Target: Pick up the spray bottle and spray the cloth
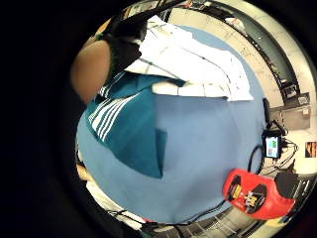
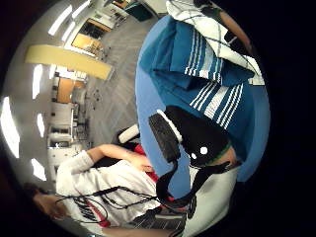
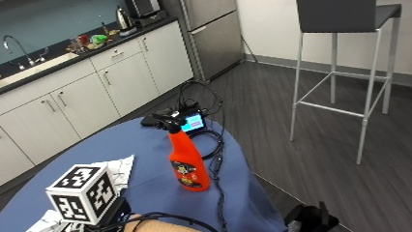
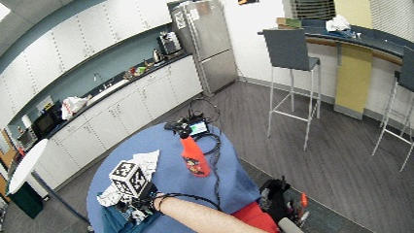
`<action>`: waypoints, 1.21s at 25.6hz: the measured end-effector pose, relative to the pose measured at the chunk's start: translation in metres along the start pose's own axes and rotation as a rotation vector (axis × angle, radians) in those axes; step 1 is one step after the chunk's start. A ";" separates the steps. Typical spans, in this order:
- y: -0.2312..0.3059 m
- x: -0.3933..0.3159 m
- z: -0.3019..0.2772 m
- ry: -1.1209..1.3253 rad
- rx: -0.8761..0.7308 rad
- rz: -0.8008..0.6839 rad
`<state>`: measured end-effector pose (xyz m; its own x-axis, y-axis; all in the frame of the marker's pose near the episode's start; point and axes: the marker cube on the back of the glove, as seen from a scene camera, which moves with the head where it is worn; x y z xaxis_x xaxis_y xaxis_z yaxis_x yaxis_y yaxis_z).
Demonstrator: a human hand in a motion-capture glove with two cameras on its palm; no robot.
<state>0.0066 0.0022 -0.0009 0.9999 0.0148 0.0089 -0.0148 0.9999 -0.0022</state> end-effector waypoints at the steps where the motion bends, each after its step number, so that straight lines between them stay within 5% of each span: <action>1: 0.001 0.002 0.000 -0.002 0.000 0.006; 22: 0.020 0.025 -0.011 -0.028 -0.007 0.067; 31: 0.088 0.019 -0.026 -0.029 0.107 0.015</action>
<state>0.0241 0.0900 -0.0265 0.9988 0.0286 0.0390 -0.0326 0.9940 0.1043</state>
